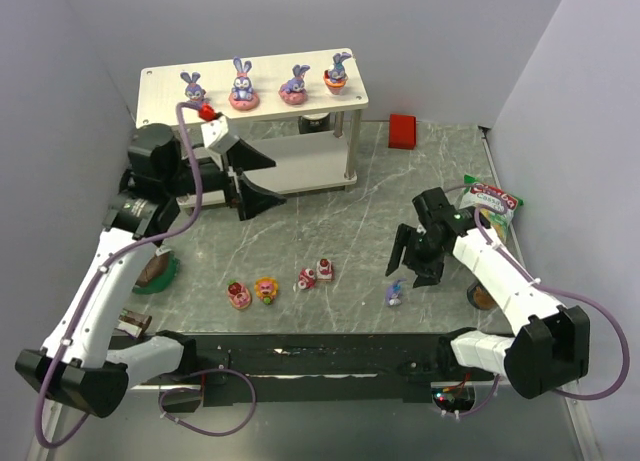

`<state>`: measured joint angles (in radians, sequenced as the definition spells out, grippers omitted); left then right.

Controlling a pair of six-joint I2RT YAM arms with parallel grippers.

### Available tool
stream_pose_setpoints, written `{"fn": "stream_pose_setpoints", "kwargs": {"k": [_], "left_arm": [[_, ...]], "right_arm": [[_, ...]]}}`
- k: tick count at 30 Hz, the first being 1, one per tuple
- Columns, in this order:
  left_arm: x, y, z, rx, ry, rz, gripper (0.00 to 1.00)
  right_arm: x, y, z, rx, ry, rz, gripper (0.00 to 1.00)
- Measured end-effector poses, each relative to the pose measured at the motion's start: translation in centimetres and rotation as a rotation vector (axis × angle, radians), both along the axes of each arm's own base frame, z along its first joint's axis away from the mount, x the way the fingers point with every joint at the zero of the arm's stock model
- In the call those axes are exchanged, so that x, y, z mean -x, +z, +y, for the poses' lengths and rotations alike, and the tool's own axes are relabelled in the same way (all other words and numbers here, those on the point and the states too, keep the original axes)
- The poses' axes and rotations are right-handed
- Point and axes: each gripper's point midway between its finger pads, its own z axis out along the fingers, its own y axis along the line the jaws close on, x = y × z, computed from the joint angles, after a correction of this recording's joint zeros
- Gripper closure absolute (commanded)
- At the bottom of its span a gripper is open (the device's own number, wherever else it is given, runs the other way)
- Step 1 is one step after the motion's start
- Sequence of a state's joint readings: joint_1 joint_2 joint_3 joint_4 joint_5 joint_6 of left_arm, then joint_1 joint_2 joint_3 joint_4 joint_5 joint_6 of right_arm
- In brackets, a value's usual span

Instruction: Place and organize the plastic toys onto the shelf

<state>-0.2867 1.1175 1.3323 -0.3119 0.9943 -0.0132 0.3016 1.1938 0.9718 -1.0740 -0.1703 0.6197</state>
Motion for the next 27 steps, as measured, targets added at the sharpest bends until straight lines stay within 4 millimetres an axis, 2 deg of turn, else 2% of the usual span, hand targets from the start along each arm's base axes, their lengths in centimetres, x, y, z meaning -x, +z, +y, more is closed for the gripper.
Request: {"fn": "stream_pose_setpoints", "kwargs": {"k": [3,7,11,14,18,20,21,22,23,27], "left_arm": [[-0.2,-1.3,-1.5,-0.01,-0.014,0.043,0.03],[-0.8,-2.8,-3.4,-0.04,-0.004,0.08,0.04],[-1.2,-4.0,-4.2,-0.064,0.031,0.091,0.04],[-1.4,-4.4,-4.4,-0.074,0.052,0.091,0.04],[-1.8,-4.7,-4.6,-0.081,0.075,0.092,0.04],[-2.1,-5.0,-4.7,-0.087,0.081,0.099,0.04],[-2.2,-5.2,-4.8,-0.091,0.084,0.104,0.04],[-2.3,-5.5,-5.0,-0.095,0.084,0.109,0.04],[-2.4,-5.7,-5.0,-0.099,0.086,0.114,0.04],[-2.6,-6.7,-5.7,-0.113,0.08,0.134,0.04]], "right_arm": [[0.7,-0.9,0.7,-0.019,0.005,0.027,0.27],[0.0,-1.3,1.5,-0.047,-0.005,0.021,0.34],[-1.1,-2.0,2.0,-0.057,-0.019,0.014,0.41],[-1.2,-2.7,2.1,-0.059,-0.029,0.024,0.49],[-0.8,-3.6,2.2,-0.061,-0.043,0.052,0.62],[-0.6,-4.0,2.2,-0.061,-0.049,0.065,0.74],[-0.6,-4.1,2.2,-0.06,-0.05,0.07,0.89],[-0.6,-4.1,2.3,-0.061,-0.051,0.071,0.96],[-0.7,-4.1,2.3,-0.062,-0.048,0.069,1.0],[-0.7,-4.0,2.3,-0.064,-0.052,0.069,1.0]]}}
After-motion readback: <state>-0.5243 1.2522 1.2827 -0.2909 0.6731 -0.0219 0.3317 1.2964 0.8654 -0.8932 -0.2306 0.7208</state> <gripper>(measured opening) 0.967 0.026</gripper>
